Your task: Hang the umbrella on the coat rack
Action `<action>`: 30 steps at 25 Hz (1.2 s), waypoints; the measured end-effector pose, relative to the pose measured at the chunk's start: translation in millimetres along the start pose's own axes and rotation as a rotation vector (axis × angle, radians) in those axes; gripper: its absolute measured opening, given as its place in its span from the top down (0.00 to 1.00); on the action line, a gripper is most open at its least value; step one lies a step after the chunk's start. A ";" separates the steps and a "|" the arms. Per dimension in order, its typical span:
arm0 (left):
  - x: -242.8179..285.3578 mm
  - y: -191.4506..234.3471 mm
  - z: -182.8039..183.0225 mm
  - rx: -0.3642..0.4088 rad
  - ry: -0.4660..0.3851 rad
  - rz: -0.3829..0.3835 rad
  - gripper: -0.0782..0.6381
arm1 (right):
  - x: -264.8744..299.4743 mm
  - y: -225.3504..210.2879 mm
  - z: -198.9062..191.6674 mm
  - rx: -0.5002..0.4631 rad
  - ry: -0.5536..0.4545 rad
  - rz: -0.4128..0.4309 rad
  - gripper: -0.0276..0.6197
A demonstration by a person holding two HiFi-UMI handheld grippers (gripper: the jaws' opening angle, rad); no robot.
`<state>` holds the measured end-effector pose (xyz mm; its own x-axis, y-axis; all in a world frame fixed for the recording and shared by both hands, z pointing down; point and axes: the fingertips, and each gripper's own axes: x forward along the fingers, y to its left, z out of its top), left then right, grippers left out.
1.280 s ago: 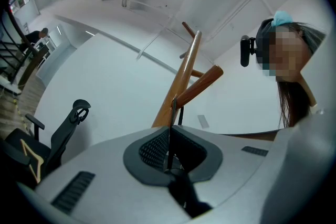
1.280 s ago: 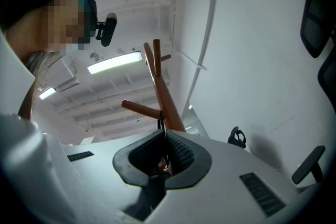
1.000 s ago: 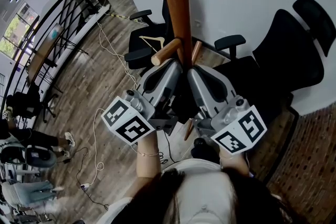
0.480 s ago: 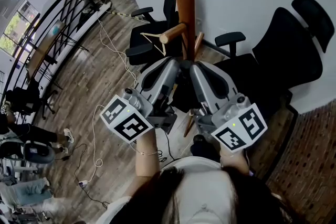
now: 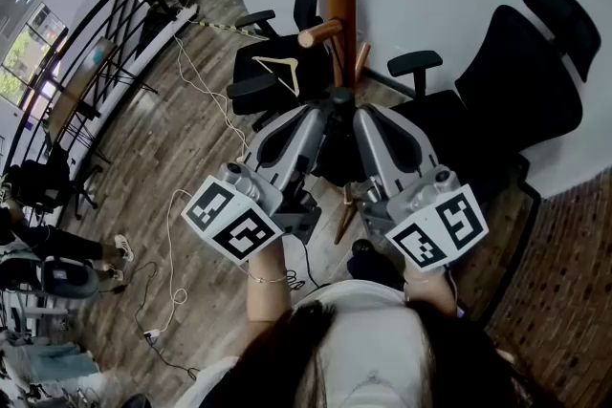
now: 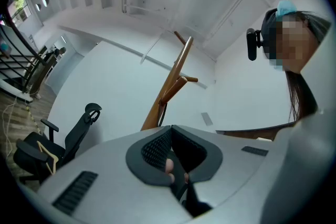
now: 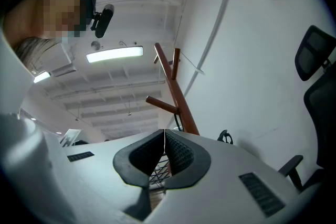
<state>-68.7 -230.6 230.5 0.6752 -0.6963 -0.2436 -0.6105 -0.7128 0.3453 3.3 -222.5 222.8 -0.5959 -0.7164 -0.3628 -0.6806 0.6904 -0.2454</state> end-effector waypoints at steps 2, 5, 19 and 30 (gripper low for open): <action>-5.6 -2.3 -1.4 0.005 0.003 0.004 0.88 | -4.0 2.4 -1.1 -0.011 0.001 -0.009 0.90; -15.2 -6.2 -5.0 0.010 0.009 0.009 0.88 | -10.6 8.5 -3.9 -0.033 0.003 -0.022 0.90; -67.0 -28.1 -14.2 -0.005 0.019 0.021 0.88 | -43.7 47.1 -17.8 -0.056 0.042 -0.073 0.90; -102.6 -52.2 -21.2 -0.015 0.007 0.029 0.88 | -76.2 77.4 -19.5 -0.074 0.053 -0.100 0.90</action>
<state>-97.3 -120.1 256.7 0.6603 -0.7158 -0.2270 -0.6235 -0.6911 0.3655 -12.2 -116.4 249.1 -0.5438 -0.7872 -0.2909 -0.7662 0.6071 -0.2105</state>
